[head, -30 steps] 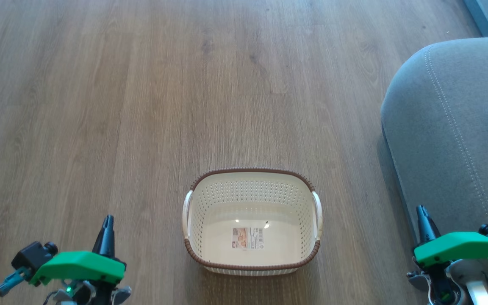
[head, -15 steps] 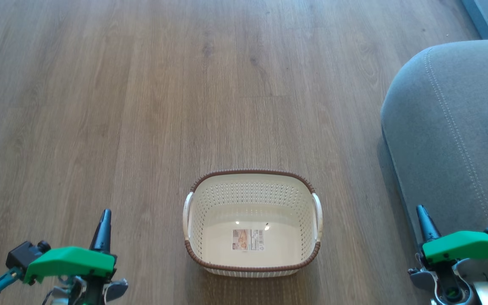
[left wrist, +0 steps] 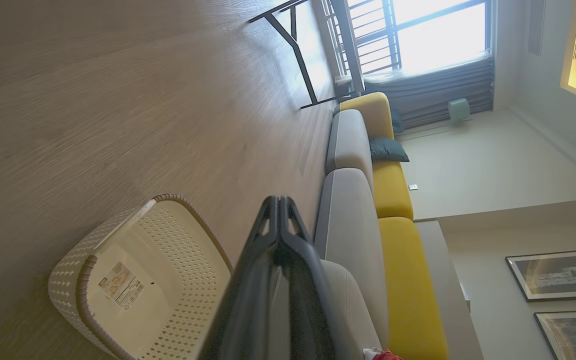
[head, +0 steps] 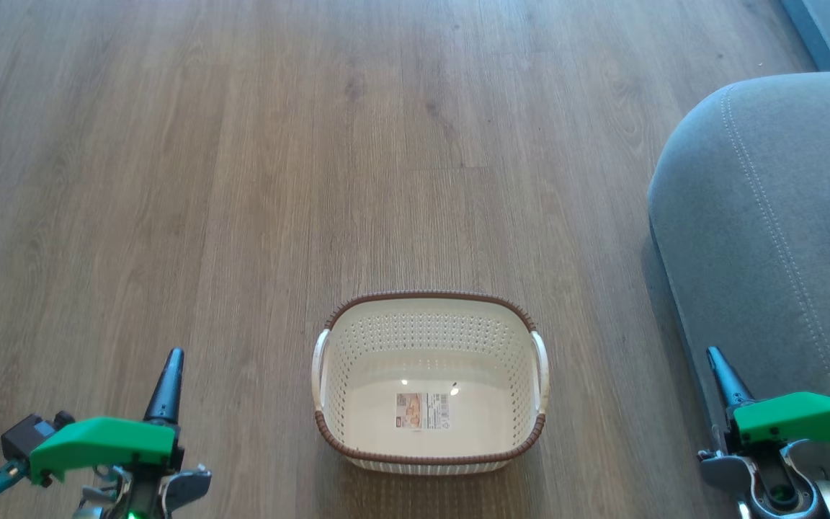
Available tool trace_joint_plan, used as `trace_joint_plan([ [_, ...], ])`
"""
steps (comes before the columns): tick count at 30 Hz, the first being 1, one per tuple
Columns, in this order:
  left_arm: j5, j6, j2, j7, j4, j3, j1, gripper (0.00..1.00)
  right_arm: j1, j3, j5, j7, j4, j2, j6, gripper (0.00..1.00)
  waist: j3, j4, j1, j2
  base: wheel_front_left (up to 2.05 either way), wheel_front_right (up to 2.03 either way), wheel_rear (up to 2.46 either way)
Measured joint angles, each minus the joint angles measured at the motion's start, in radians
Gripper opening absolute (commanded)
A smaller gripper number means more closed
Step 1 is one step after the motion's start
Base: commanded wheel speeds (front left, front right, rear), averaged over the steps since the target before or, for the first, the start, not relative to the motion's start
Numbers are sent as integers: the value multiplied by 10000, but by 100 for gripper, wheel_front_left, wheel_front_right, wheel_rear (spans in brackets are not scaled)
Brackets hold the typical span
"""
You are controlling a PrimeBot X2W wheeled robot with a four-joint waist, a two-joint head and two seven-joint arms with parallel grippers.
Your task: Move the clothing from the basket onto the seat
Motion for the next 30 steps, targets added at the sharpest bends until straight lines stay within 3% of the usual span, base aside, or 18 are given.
trace_joint_plan([
  [30, -3227, -255, -4, 878, -366, 412, -216, 0, -14, -405, 3127, 859, -282, 144, 0, 0, -160, 27, 0, 0, 0, 0, 0],
])
